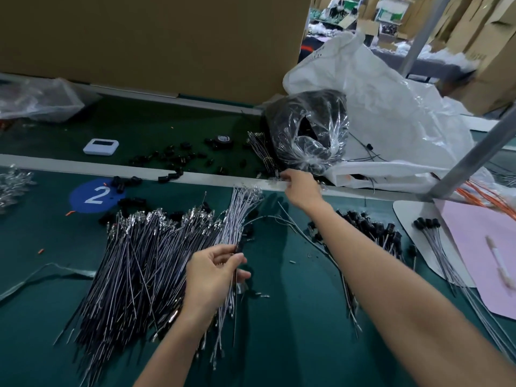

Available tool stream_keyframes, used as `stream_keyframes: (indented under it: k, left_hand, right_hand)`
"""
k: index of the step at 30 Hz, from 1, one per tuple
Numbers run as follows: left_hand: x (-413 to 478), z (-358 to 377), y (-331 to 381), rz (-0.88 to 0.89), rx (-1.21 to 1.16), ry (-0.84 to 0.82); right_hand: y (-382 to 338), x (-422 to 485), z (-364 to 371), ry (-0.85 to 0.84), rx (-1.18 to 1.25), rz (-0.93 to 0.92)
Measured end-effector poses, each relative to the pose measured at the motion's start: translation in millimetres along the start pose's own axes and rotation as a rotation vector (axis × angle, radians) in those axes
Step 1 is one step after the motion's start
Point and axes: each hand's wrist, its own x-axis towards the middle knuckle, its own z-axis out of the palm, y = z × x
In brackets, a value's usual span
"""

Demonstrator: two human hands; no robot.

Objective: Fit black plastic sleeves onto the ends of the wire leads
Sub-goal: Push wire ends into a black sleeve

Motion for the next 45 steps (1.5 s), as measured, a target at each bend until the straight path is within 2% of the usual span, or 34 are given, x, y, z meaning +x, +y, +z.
stream_keyframes:
  k: [3, 7, 12, 14, 18, 21, 23, 27, 33, 37, 41, 45]
  left_hand:
    - [4.3, 0.9, 0.4, -0.037, -0.006, -0.007]
    - [7.3, 0.4, -1.8, -0.034, 0.014, -0.003]
    - [9.7, -2.0, -1.3, -0.014, 0.012, -0.019]
    - [9.6, -3.5, -0.3, 0.005, -0.003, -0.033]
    - [8.4, -8.1, 0.6, 0.041, -0.078, -0.073]
    - [7.8, -11.3, 0.5, 0.053, -0.136, -0.110]
    - [7.5, -11.4, 1.2, 0.062, -0.167, -0.129]
    - [2.2, -5.3, 0.5, 0.118, -0.202, -0.187]
    - [-5.7, -4.0, -6.3, 0.281, -0.090, -0.192]
    - [-6.7, -3.9, -5.9, 0.302, -0.082, -0.211]
    - [-8.6, -2.5, -3.8, 0.314, -0.119, -0.247]
    - [-9.7, -3.2, -4.4, 0.321, -0.107, -0.264]
  right_hand:
    - [-11.7, 31.3, 8.5, -0.042, -0.065, -0.047]
    - [-17.7, 49.1, 25.9, -0.073, -0.225, 0.001]
    - [-13.4, 52.7, 28.7, -0.001, -0.316, -0.081]
    - [-13.7, 48.8, 23.8, 0.023, -0.230, -0.059]
    - [-24.7, 7.0, 5.7, 0.055, 0.195, -0.071]
    - [-38.7, -55.5, -10.8, -0.029, 0.474, -0.179]
    - [-44.3, -92.4, -17.3, -0.083, 0.574, -0.224]
    - [-51.9, -131.6, -14.4, -0.089, 0.563, -0.252]
    - [-45.0, -149.6, -11.6, -0.098, 0.590, -0.220]
    - [-40.1, -155.7, -15.0, -0.043, 0.623, -0.226]
    - [-38.5, -162.2, -14.8, 0.101, 0.554, -0.343]
    - [-36.2, -165.0, -10.4, 0.093, 0.471, -0.365]
